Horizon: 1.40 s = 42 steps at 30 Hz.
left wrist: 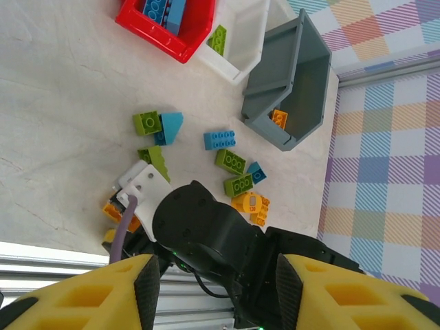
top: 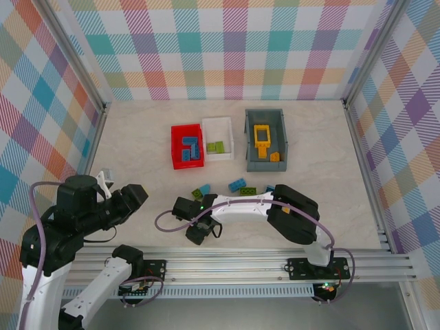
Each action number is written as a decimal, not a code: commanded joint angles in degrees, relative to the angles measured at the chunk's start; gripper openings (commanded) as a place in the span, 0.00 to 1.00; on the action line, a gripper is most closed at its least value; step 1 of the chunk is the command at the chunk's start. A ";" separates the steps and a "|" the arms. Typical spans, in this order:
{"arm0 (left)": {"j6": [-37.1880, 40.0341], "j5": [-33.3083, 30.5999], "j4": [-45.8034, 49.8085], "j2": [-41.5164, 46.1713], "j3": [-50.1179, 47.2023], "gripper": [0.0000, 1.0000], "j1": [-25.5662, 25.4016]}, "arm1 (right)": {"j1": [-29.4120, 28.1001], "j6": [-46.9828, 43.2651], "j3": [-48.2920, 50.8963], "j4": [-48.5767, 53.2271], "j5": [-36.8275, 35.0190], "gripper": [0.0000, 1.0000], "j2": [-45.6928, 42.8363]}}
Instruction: Sort the legos into containers by color
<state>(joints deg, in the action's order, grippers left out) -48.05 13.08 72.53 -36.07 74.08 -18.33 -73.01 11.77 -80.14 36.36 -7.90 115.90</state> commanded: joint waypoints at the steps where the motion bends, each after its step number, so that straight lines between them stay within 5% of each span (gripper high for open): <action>1: -1.57 1.52 1.04 0.65 0.76 0.50 0.05 | 0.33 0.12 -1.95 0.00 -0.84 0.51 1.07; 6: -1.12 2.39 0.16 0.56 0.58 0.50 0.07 | 0.34 1.51 -0.70 -1.41 -1.96 0.35 -2.31; 12: -1.91 8.94 -7.28 -1.67 -0.43 0.50 0.05 | 3.32 5.65 3.79 0.74 -6.91 0.32 -19.02; 20: -4.32 15.50 -23.44 -11.91 -1.55 0.50 -2.24 | 27.26 9.70 6.33 8.77 -8.90 0.32 -35.35; 24: -4.43 8.00 -32.53 -20.74 -0.61 0.50 -11.90 | 38.29 10.81 -0.50 12.06 -11.51 0.33 -28.54; 30: -0.60 -4.33 -43.22 -35.30 3.01 0.47 -24.31 | 44.83 12.75 -19.47 20.43 -18.09 0.32 -9.79; 42: 0.44 -9.13 -50.63 -40.69 1.53 0.45 -28.83 | 48.95 15.44 -45.88 32.23 -24.99 0.34 15.62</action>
<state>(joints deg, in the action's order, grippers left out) -49.36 6.28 23.92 -78.24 74.96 -46.65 -24.49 25.69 -122.52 63.09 -29.98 129.60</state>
